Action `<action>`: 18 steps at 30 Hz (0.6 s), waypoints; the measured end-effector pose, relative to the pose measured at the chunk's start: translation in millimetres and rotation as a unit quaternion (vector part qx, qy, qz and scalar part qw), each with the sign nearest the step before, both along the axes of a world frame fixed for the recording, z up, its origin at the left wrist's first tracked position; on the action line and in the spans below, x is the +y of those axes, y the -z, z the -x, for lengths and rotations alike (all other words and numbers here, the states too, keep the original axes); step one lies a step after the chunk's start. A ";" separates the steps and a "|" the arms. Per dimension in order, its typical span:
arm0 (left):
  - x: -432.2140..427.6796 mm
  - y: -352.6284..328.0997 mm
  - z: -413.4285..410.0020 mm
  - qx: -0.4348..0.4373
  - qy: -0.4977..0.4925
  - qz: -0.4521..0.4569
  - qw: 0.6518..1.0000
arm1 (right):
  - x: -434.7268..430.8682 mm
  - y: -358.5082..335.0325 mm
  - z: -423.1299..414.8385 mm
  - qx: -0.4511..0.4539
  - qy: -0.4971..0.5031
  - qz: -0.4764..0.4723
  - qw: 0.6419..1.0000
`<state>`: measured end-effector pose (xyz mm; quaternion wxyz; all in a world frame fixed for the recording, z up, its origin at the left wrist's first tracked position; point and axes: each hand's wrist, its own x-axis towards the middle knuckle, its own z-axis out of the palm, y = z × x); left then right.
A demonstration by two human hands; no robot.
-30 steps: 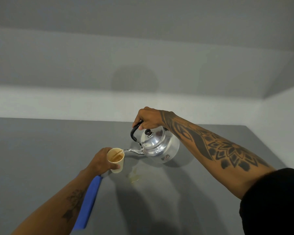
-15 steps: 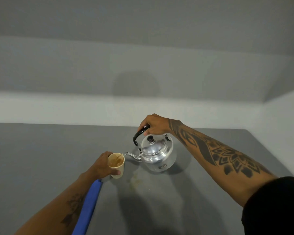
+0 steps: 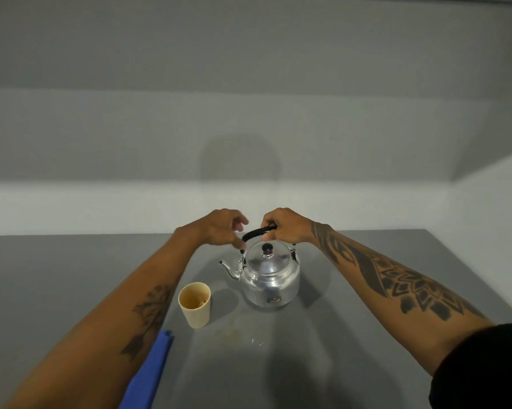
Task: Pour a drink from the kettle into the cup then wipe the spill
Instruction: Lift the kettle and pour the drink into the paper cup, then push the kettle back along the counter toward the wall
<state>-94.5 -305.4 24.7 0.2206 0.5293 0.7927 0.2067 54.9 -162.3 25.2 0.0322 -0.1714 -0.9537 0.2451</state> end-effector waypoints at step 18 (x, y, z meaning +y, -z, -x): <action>189.5 4.4 -63.1 0.055 0.056 -0.046 0.996 | 143.6 11.9 -48.1 0.009 0.108 -0.004 0.994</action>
